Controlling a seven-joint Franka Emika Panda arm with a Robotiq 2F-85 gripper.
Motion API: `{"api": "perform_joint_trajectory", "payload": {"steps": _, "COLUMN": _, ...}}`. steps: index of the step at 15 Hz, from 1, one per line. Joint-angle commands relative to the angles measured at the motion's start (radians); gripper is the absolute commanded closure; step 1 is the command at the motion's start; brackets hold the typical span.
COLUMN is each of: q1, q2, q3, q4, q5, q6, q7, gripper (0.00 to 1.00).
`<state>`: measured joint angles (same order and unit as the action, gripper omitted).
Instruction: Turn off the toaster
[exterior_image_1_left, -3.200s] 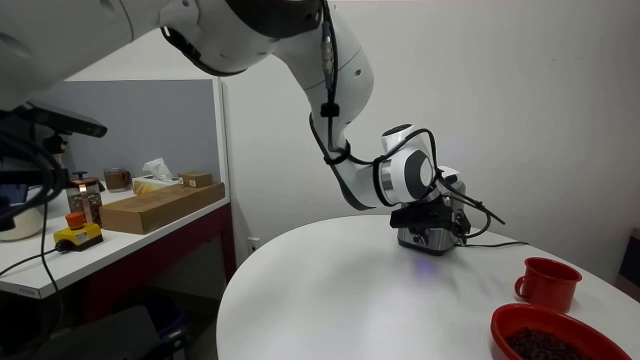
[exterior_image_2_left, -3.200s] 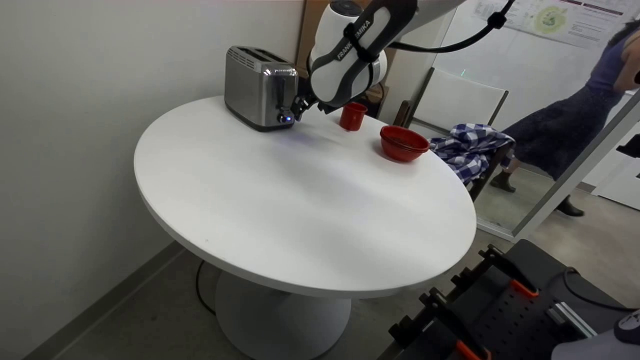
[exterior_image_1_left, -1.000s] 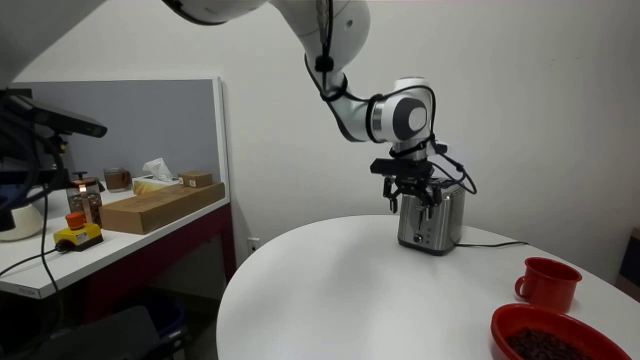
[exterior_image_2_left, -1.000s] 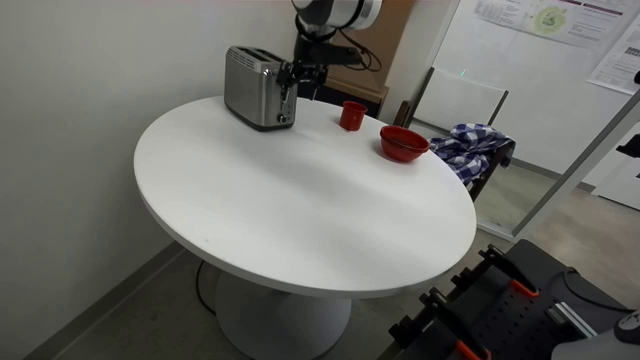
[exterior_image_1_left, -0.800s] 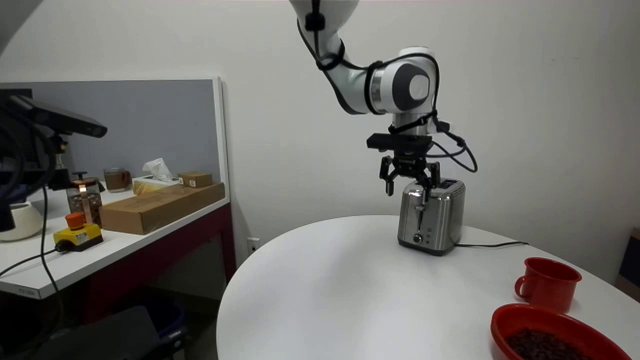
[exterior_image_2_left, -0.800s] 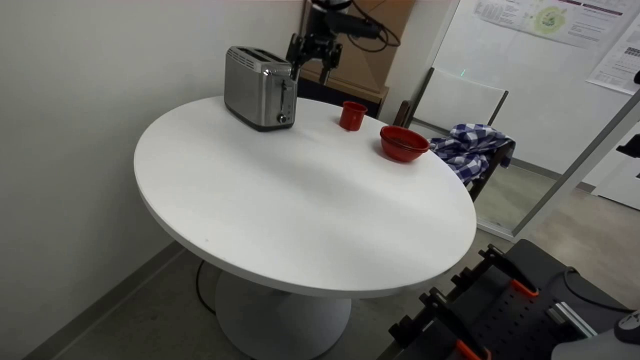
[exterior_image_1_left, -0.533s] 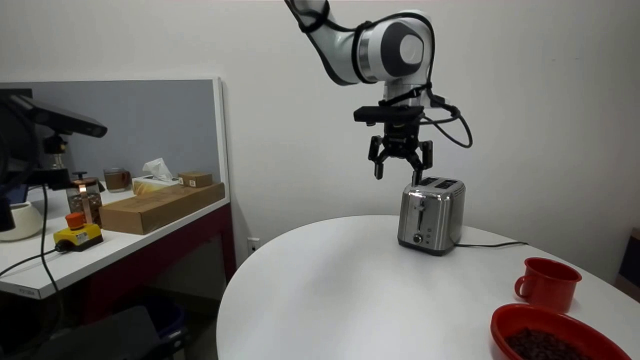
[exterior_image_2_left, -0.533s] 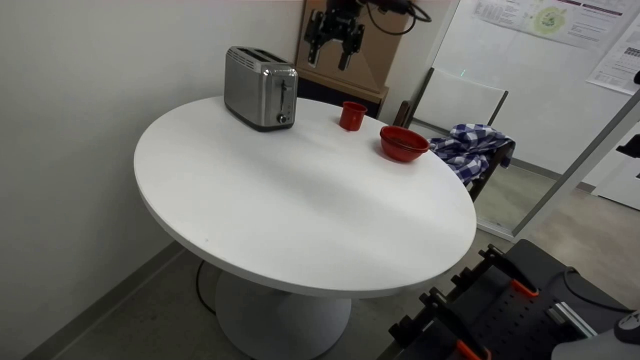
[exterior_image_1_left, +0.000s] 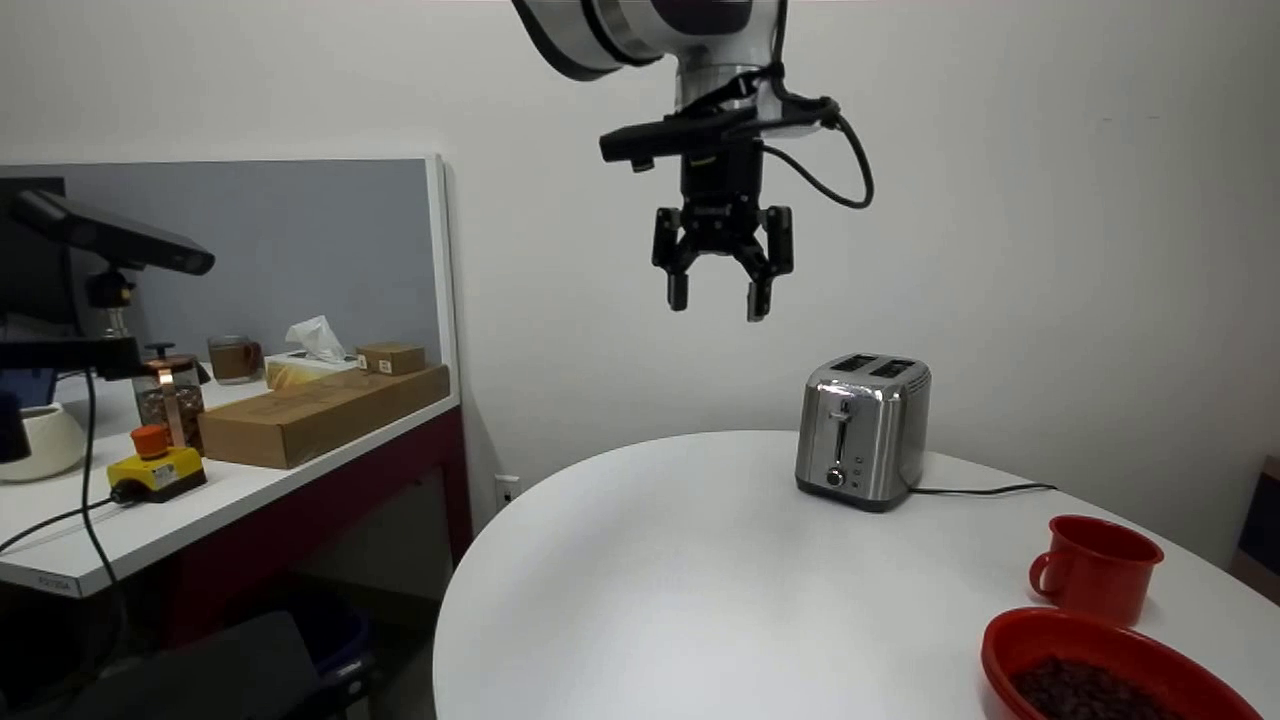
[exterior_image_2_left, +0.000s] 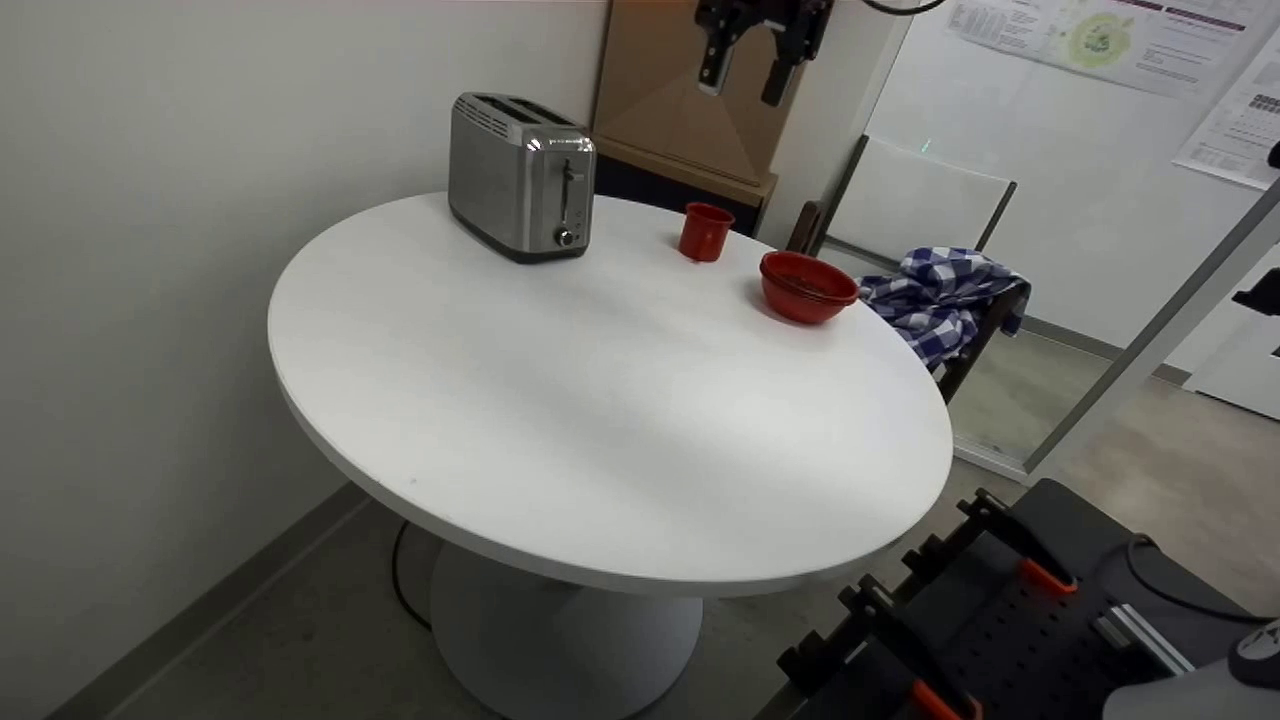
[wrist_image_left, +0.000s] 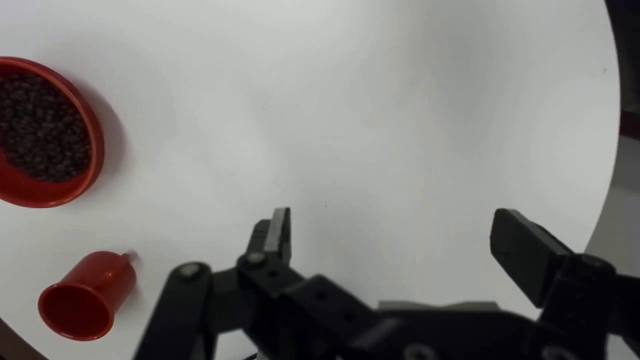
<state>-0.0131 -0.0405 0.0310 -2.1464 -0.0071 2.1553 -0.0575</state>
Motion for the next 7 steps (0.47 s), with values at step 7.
{"api": "perform_joint_trajectory", "payload": {"steps": 7, "q1": 0.023, "q2": -0.229, "q3": -0.007, "q4": -0.178, "q5": -0.001, "q6": -0.045, "q7": 0.003, "gripper": 0.00}}
